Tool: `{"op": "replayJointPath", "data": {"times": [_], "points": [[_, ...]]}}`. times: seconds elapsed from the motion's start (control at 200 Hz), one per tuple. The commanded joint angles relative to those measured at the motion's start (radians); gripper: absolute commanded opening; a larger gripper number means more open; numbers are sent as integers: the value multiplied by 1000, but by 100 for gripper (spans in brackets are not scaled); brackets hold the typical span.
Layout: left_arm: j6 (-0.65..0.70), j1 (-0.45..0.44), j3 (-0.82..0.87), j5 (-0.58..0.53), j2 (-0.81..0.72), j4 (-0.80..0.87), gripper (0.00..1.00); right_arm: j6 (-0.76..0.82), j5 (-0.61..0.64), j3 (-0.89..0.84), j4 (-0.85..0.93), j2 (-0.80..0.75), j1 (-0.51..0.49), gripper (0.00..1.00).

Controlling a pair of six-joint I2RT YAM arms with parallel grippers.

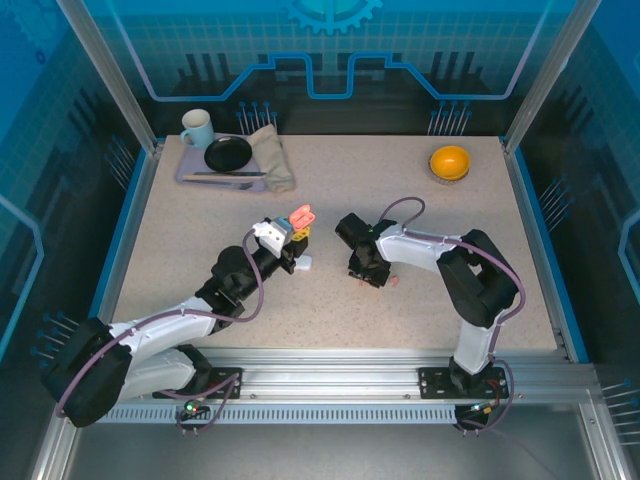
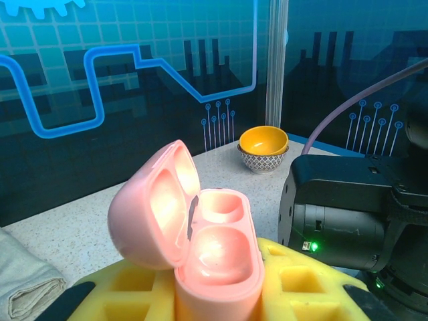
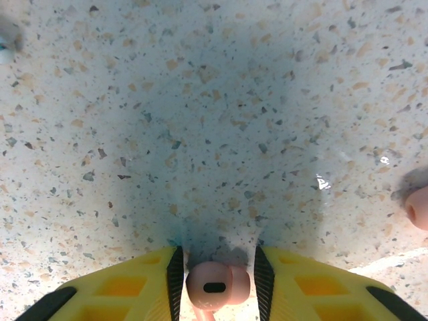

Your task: Insert wireless bluetooth earbuds into charging case

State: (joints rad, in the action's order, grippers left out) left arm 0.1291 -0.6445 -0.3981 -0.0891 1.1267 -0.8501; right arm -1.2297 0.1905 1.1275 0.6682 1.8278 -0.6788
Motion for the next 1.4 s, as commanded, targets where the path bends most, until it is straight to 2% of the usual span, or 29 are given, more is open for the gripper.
{"op": "replayJointPath", "data": {"times": [0.0,1.025,1.396], "points": [[-20,-4,-31,16,-1,-21,0,-20,-40,-15,-14,-6,-7,36],[-23,-3,-33,18,7,-23,0,-53,-42,-6,18,-3,-32,35],[-23,-4,-35,23,17,-27,0,-167,-65,-38,53,-63,-30,43]]}}
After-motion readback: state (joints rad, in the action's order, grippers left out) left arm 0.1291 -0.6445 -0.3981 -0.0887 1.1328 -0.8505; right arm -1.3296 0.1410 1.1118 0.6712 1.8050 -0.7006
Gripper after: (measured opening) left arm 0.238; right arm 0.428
